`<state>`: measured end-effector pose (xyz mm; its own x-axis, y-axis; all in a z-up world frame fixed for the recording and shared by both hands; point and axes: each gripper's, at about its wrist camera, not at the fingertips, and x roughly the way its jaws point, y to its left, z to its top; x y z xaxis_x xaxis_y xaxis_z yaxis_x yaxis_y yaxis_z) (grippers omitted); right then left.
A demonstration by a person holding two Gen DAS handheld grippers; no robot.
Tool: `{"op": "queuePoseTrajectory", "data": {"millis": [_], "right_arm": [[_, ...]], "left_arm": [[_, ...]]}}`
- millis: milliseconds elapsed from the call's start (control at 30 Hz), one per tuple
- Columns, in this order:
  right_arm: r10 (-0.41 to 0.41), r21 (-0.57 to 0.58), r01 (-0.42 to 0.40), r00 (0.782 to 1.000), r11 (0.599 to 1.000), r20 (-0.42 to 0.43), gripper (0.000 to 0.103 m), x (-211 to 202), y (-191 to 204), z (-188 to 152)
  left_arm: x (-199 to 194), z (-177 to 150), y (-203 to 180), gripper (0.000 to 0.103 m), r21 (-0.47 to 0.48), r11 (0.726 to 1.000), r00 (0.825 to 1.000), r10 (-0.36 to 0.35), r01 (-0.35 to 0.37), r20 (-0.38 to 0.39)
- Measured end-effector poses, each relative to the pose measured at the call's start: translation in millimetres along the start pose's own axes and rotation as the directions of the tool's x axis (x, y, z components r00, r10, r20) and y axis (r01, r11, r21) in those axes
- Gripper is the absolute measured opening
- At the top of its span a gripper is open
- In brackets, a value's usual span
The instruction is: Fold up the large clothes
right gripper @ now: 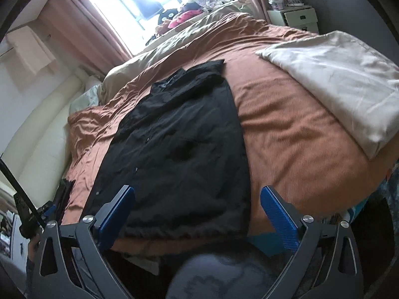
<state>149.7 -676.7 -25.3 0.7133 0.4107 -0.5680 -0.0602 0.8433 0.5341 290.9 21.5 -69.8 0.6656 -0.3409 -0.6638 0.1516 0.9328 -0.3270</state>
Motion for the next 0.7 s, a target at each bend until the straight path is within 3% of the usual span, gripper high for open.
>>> {"op": "queuePoseTrajectory", "data": {"millis": [167, 400, 700], "right_arm": [[0.006, 0.037, -0.005, 0.999, 0.999, -0.036, 0.081, 0, -14, -16], [0.028, 0.092, -0.024, 0.998, 0.995, -0.048, 0.078, 5, -26, -31], [0.028, 0.100, -0.022, 0.998, 0.995, -0.059, 0.078, 30, -29, -41]], "left_arm": [[7, -20, 19, 0.072, -0.076, 0.997, 0.999, -0.020, 0.016, -0.051], [20, -40, 34, 0.064, -0.151, 0.987, 0.995, -0.062, 0.049, -0.082], [54, -52, 41, 0.064, -0.216, 0.974, 0.986, -0.097, 0.066, -0.135]]}}
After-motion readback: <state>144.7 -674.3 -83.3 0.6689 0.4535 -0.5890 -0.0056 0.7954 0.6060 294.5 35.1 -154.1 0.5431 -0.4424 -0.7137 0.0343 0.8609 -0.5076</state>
